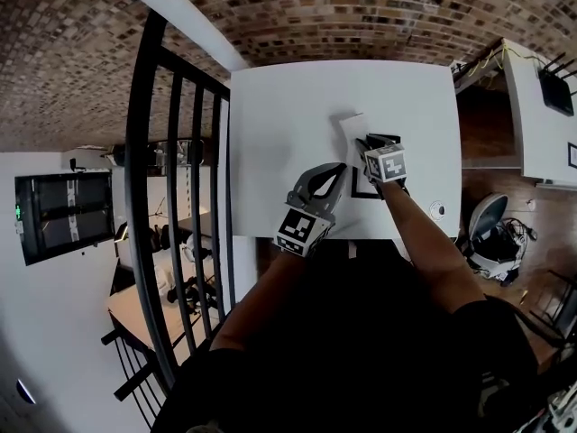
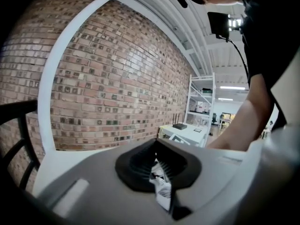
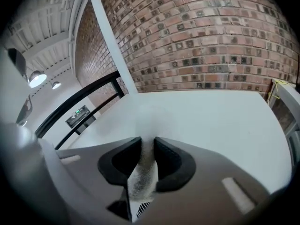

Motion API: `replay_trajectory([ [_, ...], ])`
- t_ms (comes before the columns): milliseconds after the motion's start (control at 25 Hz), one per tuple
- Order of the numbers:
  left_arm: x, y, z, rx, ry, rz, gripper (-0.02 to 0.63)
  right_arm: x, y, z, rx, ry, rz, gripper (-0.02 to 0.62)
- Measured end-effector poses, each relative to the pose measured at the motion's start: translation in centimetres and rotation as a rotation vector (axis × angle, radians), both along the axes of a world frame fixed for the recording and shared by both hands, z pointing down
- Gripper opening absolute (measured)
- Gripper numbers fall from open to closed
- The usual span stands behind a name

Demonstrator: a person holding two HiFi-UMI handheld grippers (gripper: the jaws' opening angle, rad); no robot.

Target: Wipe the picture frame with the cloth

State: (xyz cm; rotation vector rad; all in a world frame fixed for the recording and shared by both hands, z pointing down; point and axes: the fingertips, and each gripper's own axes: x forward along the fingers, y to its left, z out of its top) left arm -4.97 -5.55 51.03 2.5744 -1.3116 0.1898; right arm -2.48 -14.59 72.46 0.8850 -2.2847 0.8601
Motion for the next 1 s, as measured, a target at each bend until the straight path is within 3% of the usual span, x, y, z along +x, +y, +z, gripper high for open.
replay_trajectory([
  [240,0.0,-0.5,0.6,-0.019,-0.006,0.019,0.002,0.9,-0.1,-1.3,-0.083,0.042,0.04,0.087],
  [400,0.2,-1.1,1.0,-0.025,-0.012,0.027,0.002,2.3,-1.1,-2.6,-0.054,0.044,0.067,0.087],
  [760,3.0,-1.9,1.4,-0.047,-0.007,0.093,0.002,10.2,-2.1,3.0,-0.06,0.11,0.162,0.087],
  [1000,4.4,-2.9,1.8,-0.034,-0.01,0.111,0.002,13.8,-2.6,-1.2,-0.048,0.127,0.256,0.087],
])
